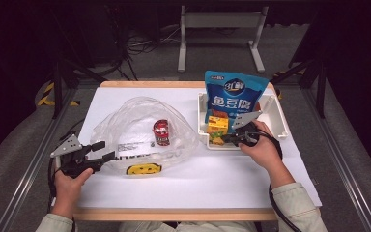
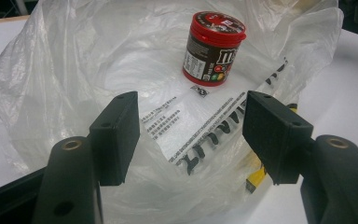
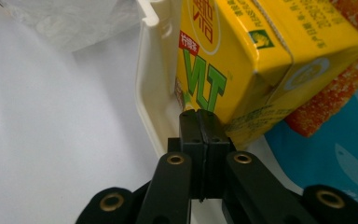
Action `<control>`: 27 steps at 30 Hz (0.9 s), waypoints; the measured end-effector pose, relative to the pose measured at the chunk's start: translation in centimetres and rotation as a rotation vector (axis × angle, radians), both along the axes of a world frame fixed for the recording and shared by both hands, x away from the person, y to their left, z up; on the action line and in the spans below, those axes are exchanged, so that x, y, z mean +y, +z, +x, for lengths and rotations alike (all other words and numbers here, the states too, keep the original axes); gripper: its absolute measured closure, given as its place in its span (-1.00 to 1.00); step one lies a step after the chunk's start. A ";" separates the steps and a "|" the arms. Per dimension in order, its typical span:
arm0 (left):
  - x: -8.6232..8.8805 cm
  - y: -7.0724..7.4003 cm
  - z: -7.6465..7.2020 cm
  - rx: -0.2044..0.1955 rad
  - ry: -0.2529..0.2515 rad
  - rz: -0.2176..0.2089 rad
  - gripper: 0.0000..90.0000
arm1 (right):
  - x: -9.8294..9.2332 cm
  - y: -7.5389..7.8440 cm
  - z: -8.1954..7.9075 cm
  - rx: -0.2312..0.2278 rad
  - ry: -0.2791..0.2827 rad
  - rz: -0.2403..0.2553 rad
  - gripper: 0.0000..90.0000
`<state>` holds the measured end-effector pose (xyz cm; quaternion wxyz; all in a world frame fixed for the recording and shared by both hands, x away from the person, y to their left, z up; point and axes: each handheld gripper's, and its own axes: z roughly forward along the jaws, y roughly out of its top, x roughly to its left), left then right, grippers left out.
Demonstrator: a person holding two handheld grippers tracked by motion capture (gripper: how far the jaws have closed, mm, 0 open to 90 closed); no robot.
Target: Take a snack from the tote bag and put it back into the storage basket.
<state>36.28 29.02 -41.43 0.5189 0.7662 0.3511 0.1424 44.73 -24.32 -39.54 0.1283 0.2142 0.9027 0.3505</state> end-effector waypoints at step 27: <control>-0.1 0.0 0.2 0.000 -0.004 -0.007 -0.18 | 0.2 1.7 -1.2 0.000 0.016 0.039 0.87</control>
